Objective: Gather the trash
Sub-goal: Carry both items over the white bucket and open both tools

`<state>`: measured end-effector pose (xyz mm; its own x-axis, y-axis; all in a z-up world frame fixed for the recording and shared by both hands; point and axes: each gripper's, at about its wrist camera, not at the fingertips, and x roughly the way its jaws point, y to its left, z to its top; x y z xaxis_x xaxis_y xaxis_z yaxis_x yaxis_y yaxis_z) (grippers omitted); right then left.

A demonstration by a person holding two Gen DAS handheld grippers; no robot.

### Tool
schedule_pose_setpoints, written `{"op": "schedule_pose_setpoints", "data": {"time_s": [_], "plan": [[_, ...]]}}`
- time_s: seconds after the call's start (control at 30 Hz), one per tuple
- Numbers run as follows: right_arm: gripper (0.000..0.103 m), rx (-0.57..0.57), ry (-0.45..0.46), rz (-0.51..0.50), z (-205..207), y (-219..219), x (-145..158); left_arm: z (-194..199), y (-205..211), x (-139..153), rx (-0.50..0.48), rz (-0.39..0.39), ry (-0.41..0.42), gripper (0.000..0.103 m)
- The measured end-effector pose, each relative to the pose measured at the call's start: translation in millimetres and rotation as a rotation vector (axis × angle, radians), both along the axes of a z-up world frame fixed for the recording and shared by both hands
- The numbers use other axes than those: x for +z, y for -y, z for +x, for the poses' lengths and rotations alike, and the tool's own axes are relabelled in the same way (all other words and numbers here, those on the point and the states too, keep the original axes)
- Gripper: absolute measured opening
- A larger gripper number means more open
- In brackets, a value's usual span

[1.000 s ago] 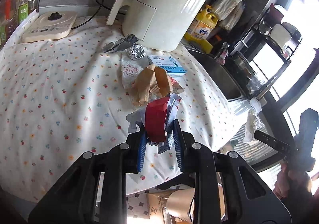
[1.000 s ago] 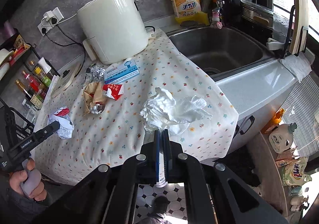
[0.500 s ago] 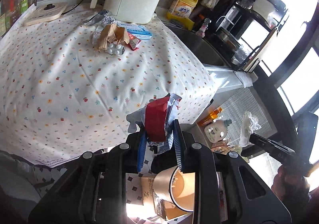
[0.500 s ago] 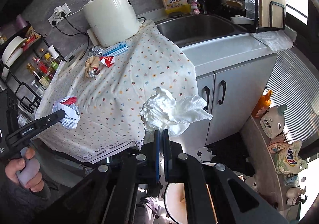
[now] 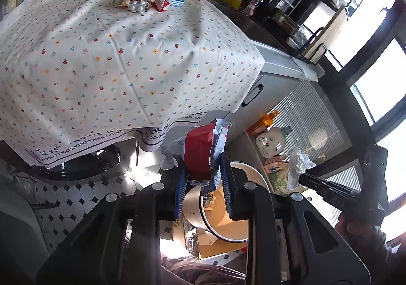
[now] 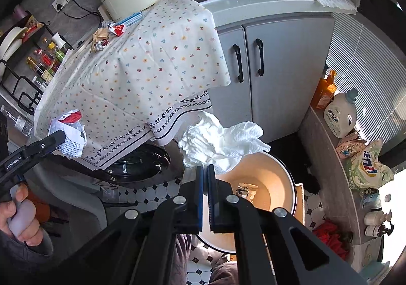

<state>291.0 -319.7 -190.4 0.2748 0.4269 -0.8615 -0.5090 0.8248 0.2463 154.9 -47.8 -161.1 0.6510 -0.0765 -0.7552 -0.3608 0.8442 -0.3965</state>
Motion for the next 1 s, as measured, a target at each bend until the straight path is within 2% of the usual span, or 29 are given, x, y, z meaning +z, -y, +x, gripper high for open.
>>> {"op": "schedule_pose_setpoints", "data": {"time_s": [0.23,0.43,0.5,0.53,0.57,0.6,0.67,0.9,1.0], "plan": [[0.005,-0.003,-0.021,-0.02,-14,13,-27,-7,26,-11,-0.021,-0.008,0.007,0.025],[0.009,-0.01,-0.039,-0.06,-26,23,-51,0,57,-31,-0.082,-0.026,-0.026,0.025],[0.029,-0.024,-0.031,-0.061,-28,30,-55,3,66,-36,-0.105,-0.027,-0.031,0.025],[0.057,-0.035,-0.017,-0.06,-29,33,-55,4,69,-39,-0.112,-0.026,-0.035,0.025],[0.069,-0.047,0.004,-0.061,-30,37,-55,6,73,-41,-0.118,-0.027,-0.04,0.025],[0.068,-0.051,0.009,-0.067,-30,39,-56,8,76,-44,-0.123,-0.029,-0.042,0.025],[0.056,-0.077,-0.006,-0.084,-26,47,-59,13,81,-47,-0.136,-0.029,-0.044,0.025],[0.058,-0.177,0.036,-0.105,-25,106,-30,35,105,-65,-0.187,-0.067,-0.05,0.026],[0.063,-0.223,0.061,-0.112,-28,128,-18,47,123,-75,-0.241,-0.094,-0.075,0.027]]}}
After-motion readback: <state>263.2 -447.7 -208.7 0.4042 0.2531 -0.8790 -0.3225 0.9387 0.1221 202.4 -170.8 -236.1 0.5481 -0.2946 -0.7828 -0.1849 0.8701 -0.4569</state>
